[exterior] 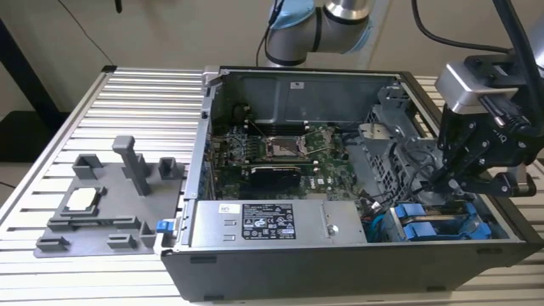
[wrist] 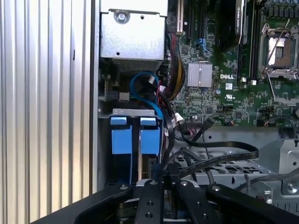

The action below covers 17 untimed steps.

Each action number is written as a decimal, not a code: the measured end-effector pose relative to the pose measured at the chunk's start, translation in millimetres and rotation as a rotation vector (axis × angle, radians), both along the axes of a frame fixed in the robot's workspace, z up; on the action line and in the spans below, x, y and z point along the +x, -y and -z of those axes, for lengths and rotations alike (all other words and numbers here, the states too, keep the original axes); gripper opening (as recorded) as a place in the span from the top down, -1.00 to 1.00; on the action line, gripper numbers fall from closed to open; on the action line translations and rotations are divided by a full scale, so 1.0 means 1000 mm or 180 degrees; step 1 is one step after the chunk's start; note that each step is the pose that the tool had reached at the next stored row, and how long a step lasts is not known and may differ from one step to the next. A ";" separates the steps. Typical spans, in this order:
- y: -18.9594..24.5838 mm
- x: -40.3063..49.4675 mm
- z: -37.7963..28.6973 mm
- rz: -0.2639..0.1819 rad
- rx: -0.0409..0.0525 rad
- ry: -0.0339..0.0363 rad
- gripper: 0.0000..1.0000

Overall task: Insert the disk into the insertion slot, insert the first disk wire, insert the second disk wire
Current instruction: 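Insert the second disk wire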

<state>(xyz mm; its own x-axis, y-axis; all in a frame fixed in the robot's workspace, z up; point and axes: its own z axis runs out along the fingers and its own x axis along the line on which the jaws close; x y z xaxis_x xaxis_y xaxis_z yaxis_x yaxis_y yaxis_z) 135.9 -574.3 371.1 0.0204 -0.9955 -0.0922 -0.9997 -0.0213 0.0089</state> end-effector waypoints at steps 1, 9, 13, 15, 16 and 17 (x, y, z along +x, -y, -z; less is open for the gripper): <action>0.0003 0.0006 0.0009 0.0002 0.0000 -0.0010 0.68; 0.0023 0.0082 0.0074 0.0013 0.0000 -0.0056 0.68; 0.0038 0.0115 0.0097 0.0023 0.0000 -0.0059 0.68; 0.0043 0.0119 0.0115 0.0032 0.0001 -0.0060 0.68; 0.0045 0.0120 0.0123 0.0037 0.0000 -0.0060 0.68; 0.0045 0.0122 0.0133 0.0039 0.0000 -0.0060 0.68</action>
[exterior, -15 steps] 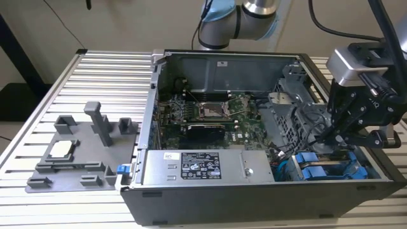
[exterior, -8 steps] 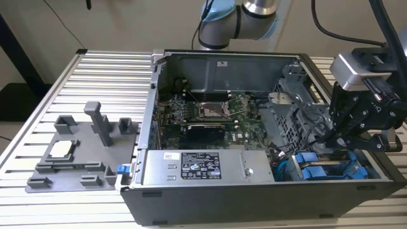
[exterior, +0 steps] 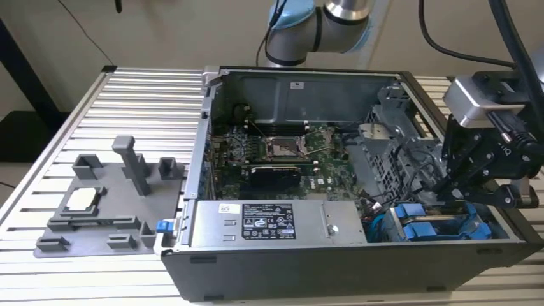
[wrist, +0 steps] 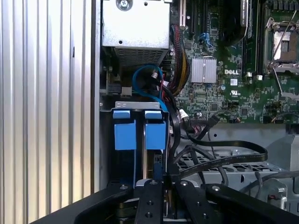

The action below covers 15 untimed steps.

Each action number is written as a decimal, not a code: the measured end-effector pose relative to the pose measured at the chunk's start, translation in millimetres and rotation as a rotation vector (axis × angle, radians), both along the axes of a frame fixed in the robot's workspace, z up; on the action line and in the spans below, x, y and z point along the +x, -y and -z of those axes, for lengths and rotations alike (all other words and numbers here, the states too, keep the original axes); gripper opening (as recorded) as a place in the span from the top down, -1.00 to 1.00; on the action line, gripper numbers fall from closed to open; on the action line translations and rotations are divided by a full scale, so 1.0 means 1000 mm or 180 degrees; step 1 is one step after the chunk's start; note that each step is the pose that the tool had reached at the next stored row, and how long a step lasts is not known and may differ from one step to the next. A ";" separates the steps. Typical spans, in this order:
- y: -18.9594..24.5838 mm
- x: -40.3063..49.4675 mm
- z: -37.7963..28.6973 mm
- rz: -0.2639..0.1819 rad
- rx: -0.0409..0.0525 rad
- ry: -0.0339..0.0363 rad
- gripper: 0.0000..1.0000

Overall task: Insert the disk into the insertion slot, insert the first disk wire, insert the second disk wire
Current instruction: 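Insert the second disk wire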

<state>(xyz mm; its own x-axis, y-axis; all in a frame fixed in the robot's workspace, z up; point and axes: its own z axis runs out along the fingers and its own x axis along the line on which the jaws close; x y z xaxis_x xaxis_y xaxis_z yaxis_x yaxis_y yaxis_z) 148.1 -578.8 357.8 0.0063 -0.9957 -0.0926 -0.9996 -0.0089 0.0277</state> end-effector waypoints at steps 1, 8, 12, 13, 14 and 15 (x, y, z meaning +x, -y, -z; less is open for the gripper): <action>0.0001 0.0001 0.0010 0.0003 0.0000 0.0000 0.68; 0.0002 0.0003 0.0040 0.0010 -0.0001 0.0000 0.68; 0.0001 0.0004 0.0056 0.0010 0.0001 0.0000 0.68; 0.0002 0.0004 0.0061 0.0010 0.0000 0.0000 0.68; 0.0001 0.0006 0.0067 0.0010 0.0000 0.0000 0.68; 0.0001 0.0007 0.0073 0.0010 0.0000 0.0000 0.68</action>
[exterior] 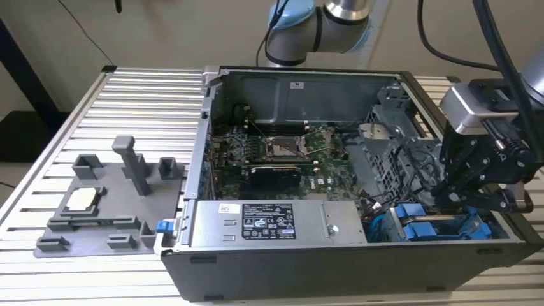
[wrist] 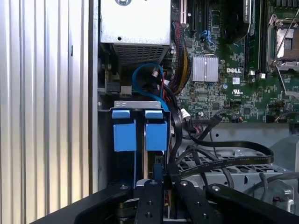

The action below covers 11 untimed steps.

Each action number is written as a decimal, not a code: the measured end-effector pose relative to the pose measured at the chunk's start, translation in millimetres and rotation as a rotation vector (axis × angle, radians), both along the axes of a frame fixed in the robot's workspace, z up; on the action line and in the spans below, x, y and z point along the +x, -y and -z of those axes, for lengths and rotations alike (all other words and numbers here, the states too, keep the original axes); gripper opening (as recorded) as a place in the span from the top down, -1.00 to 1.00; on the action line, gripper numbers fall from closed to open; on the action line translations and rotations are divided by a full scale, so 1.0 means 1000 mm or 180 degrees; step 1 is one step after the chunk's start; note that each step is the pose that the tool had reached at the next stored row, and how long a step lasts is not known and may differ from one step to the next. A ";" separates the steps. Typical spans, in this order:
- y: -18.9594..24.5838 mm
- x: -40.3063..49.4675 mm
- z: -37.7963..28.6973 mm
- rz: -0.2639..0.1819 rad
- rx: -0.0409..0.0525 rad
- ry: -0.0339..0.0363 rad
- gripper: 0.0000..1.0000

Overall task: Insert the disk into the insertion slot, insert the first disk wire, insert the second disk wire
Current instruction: 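Insert the second disk wire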

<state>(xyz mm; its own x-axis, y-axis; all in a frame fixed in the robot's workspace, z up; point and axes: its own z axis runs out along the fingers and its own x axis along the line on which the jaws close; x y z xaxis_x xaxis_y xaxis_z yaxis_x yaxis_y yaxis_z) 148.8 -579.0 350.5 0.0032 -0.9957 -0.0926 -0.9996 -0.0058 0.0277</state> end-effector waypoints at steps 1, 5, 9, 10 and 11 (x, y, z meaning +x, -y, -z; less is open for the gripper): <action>0.0000 0.0001 0.0005 0.0000 0.0000 0.0000 0.68; 0.0000 0.0010 0.0024 0.0000 0.0000 0.0000 0.68; 0.0000 0.0017 0.0051 0.0000 0.0000 0.0000 0.68; 0.0000 0.0018 0.0058 0.0000 0.0000 0.0001 0.68; 0.0000 0.0019 0.0063 0.0000 0.0000 0.0001 0.68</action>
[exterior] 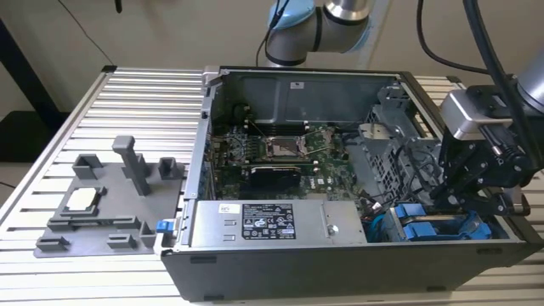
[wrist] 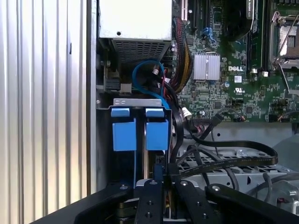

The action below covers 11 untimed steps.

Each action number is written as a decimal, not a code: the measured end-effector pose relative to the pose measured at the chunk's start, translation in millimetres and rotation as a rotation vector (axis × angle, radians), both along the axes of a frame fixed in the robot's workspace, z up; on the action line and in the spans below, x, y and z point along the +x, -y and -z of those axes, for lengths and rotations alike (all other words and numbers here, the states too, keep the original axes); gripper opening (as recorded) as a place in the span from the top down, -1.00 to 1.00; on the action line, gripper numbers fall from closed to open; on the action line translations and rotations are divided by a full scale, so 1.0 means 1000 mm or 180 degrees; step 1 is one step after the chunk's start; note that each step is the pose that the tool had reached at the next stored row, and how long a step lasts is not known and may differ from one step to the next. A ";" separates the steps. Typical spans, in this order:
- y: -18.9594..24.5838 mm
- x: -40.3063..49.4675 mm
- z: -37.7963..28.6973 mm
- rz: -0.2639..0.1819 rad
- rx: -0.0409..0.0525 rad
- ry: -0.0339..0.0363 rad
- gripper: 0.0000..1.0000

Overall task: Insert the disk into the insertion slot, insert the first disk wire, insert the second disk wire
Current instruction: 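Insert the second disk wire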

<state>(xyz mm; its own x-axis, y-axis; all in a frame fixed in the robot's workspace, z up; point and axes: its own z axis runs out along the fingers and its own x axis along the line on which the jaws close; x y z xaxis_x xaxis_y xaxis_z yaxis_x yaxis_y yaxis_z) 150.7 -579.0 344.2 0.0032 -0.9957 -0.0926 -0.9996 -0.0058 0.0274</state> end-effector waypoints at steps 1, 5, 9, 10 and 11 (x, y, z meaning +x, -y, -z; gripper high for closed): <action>0.0000 0.0002 0.0005 0.0000 0.0000 0.0000 0.68; 0.0000 0.0008 0.0024 0.0000 0.0000 0.0002 0.68; 0.0000 0.0012 0.0052 0.0000 0.0000 0.0002 0.68; 0.0000 0.0012 0.0057 0.0000 0.0000 0.0002 0.68; 0.0000 0.0013 0.0065 0.0000 0.0000 0.0002 0.68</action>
<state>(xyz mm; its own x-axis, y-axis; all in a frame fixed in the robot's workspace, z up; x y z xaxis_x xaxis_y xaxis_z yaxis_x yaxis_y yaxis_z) 152.0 -579.0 337.7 0.0033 -0.9957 -0.0927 -0.9996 -0.0058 0.0268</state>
